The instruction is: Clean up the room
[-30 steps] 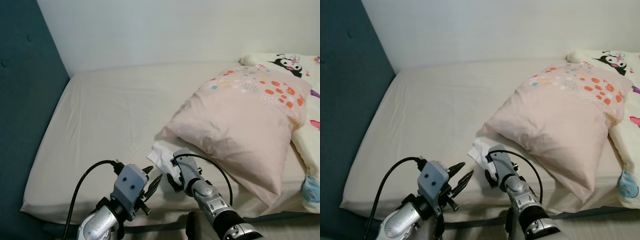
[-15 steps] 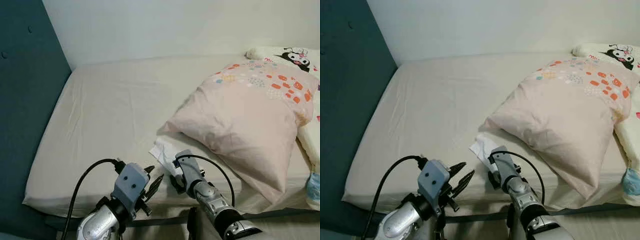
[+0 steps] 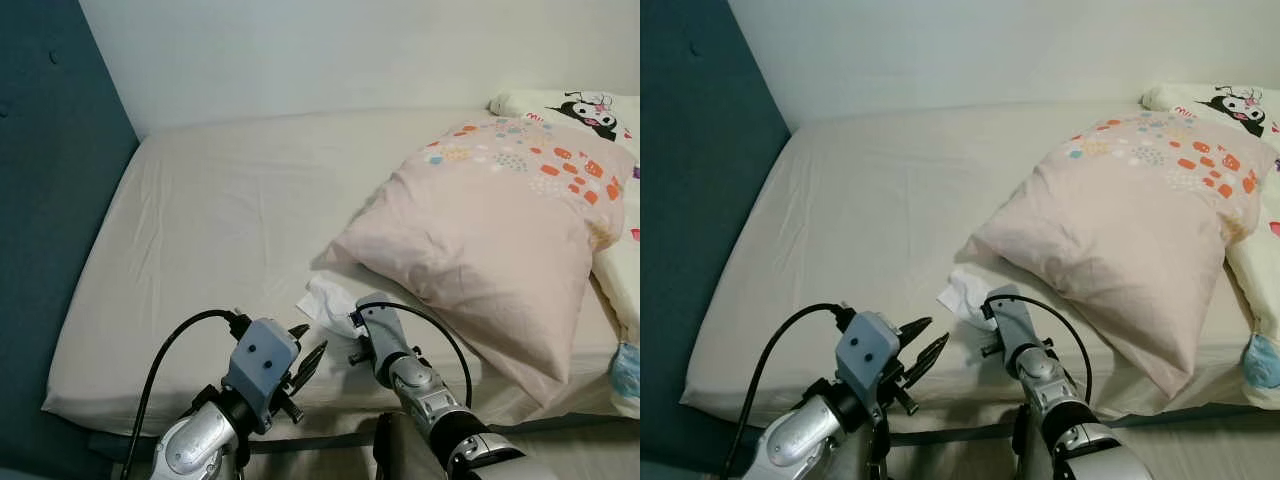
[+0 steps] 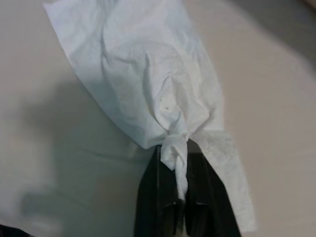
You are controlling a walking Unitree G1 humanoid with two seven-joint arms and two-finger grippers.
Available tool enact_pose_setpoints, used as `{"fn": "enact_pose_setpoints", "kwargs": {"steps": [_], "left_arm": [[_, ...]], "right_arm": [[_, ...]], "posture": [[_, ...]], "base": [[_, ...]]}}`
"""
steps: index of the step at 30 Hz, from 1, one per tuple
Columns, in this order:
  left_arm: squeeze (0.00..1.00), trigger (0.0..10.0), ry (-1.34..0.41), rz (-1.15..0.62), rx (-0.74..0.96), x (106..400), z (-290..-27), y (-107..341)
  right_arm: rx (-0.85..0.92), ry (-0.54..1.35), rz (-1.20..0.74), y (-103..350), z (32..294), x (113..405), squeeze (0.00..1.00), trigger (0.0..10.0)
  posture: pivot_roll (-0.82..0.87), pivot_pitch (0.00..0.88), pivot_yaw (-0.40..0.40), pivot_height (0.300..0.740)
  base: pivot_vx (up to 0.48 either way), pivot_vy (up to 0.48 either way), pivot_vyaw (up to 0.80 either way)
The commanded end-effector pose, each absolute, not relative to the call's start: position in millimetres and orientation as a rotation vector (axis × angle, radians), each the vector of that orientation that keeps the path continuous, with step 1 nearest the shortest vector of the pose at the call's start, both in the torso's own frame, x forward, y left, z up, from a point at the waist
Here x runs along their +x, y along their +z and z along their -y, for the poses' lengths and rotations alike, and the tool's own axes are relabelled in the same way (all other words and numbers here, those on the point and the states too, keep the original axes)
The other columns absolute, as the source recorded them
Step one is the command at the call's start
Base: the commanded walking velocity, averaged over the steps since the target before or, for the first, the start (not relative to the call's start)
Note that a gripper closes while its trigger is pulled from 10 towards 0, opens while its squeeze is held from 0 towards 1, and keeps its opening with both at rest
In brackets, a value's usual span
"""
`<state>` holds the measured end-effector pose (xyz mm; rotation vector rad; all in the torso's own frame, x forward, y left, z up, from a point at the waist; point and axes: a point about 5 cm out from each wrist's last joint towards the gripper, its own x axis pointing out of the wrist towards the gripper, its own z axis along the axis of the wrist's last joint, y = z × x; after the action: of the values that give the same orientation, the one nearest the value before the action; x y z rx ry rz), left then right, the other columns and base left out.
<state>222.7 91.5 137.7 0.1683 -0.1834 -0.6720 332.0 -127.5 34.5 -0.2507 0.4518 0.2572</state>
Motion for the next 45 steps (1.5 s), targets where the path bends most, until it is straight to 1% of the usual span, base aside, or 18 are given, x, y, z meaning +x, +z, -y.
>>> {"fn": "enact_pose_setpoints", "kwargs": {"steps": [1, 9, 11, 13, 14, 15, 16, 17, 18, 20, 25, 26, 28, 31, 37, 41, 45], "left_arm": [[0.00, 10.0, -0.665, 0.158, 0.174, 225, -96, 131], [0.00, 10.0, -0.619, 0.156, 0.164, 234, -101, 129], [0.00, 10.0, -0.547, 0.143, 0.151, 241, -108, 127], [0.00, 10.0, -0.386, 0.113, 0.133, 252, -124, 123], [0.00, 10.0, -0.386, 0.113, 0.133, 252, -124, 123], [0.00, 10.0, -0.287, 0.097, 0.106, 259, -133, 120], [0.00, 10.0, -0.252, 0.090, 0.094, 262, -136, 119], [0.00, 10.0, -0.252, 0.090, 0.094, 262, -136, 119], [0.00, 10.0, -0.224, 0.089, 0.083, 264, -139, 118], [0.00, 10.0, -0.174, 0.092, 0.097, 268, -141, 118], [0.00, 10.0, -0.112, 0.080, 0.152, 273, -143, 115], [0.00, 10.0, -0.057, 0.051, 0.162, 275, -145, 110], [0.00, 10.0, -0.057, 0.051, 0.162, 275, -145, 110], [0.00, 10.0, -0.008, 0.017, 0.161, 276, -146, 103], [0.00, 10.0, 0.014, 0.022, 0.185, 276, -148, 102], [0.00, 10.0, 0.009, 0.022, 0.184, 276, -149, 101], [0.00, 10.0, 0.005, 0.031, 0.185, 275, -148, 101]], "right_arm": [[-0.209, 0.268, -0.420, 37, 122, 332, 0.00, 0.0], [-0.182, 0.296, -0.355, 44, 116, 331, 0.00, 0.0], [-0.169, 0.305, -0.304, 51, 114, 331, 0.00, 0.0], [-0.143, 0.298, -0.199, 66, 114, 330, 0.00, 0.0], [-0.143, 0.298, -0.199, 66, 114, 330, 0.00, 0.0], [-0.120, 0.301, -0.107, 78, 114, 327, 0.00, 1.7], [-0.114, 0.296, -0.069, 82, 115, 324, 0.00, 5.0], [-0.114, 0.296, -0.069, 82, 115, 324, 0.00, 5.0], [-0.117, 0.282, -0.043, 84, 117, 322, 0.00, 10.0], [-0.161, 0.254, -0.010, 84, 123, 317, 0.00, 10.0], [-0.213, 0.219, 0.031, 85, 130, 312, 0.00, 10.0], [-0.242, 0.187, 0.048, 86, 134, 310, 0.00, 10.0], [-0.242, 0.187, 0.048, 86, 134, 310, 0.00, 10.0], [-0.279, 0.164, 0.046, 85, 136, 307, 0.00, 10.0], [-0.237, 0.122, 0.019, 81, 142, 302, 0.00, 10.0], [-0.203, 0.085, 0.000, 79, 146, 301, 0.00, 10.0], [-0.211, 0.090, 0.001, 79, 146, 301, 0.00, 10.0]], "posture": [[0.13, 0.181, -0.030, 0.593], [0.10, 0.116, -0.013, 0.593], [0.09, 0.093, -0.006, 0.593], [0.07, 0.061, 0.001, 0.593], [0.07, 0.061, 0.001, 0.593], [0.06, 0.042, 0.002, 0.593], [0.06, 0.031, 0.005, 0.593], [0.06, 0.031, 0.005, 0.593], [0.05, 0.027, 0.005, 0.593], [0.05, 0.015, 0.008, 0.593], [0.05, 0.008, 0.010, 0.593], [0.05, 0.000, 0.008, 0.593], [0.05, 0.000, 0.008, 0.593], [0.05, 0.000, -0.001, 0.593], [0.05, 0.000, -0.005, 0.593], [0.05, 0.000, -0.006, 0.608], [0.05, 0.000, -0.005, 0.618]], "base": [[0.000, 0.000, 0.00], [0.000, 0.000, 0.00], [0.000, 0.000, 0.00], [0.000, 0.000, 0.00], [0.000, 0.000, 0.00], [0.000, 0.000, 0.00], [0.000, 0.000, 0.00], [0.000, 0.000, 0.00], [0.000, 0.000, 0.00], [0.000, 0.000, 0.00], [0.000, 0.000, 0.00], [0.000, 0.000, 0.00], [0.000, 0.000, 0.00], [0.000, 0.000, 0.00], [0.000, 0.000, 0.00], [0.000, 0.000, 0.00], [0.000, 0.000, 0.00]]}}
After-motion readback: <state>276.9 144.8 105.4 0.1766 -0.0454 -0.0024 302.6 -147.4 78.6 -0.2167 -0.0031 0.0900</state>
